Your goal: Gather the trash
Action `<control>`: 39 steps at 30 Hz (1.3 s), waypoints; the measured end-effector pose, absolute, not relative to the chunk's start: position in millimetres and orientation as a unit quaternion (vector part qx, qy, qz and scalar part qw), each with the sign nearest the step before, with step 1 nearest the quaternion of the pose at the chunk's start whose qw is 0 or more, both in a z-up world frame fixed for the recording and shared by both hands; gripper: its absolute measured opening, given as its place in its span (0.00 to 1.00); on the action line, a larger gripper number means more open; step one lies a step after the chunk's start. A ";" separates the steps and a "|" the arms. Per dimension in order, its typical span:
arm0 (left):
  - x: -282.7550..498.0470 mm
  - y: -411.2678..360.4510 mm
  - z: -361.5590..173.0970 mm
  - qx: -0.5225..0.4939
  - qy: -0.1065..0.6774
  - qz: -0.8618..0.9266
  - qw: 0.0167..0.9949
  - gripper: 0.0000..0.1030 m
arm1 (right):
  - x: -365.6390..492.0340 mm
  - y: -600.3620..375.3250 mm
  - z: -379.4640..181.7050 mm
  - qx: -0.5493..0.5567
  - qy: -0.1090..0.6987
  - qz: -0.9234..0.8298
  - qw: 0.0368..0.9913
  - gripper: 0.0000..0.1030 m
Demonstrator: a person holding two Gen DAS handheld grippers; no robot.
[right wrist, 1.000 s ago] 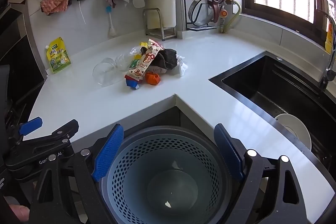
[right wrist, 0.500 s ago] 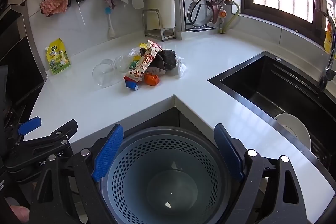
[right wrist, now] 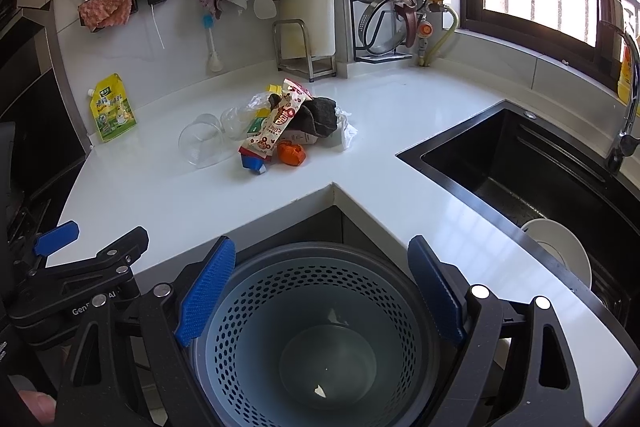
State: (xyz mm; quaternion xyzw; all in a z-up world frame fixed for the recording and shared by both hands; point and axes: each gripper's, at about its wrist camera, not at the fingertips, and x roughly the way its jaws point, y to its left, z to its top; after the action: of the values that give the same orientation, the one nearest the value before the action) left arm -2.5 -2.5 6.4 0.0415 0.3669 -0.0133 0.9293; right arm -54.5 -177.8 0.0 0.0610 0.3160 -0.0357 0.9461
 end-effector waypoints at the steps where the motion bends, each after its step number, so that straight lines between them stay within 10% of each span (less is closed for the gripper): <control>1: -2.5 -2.5 6.3 0.041 0.367 -0.013 0.929 0.94 | -54.3 -178.0 0.1 0.061 0.316 -0.036 0.946 0.82; 39: -7.0 1.4 10.8 0.036 0.361 -0.011 0.932 0.94 | -58.4 -177.5 4.4 0.062 0.313 -0.035 0.947 0.82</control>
State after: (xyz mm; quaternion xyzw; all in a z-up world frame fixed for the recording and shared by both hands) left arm -7.0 1.4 10.8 0.0361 0.3613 -0.0113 0.9317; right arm -58.4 -177.5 4.4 0.0620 0.3131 -0.0350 0.9470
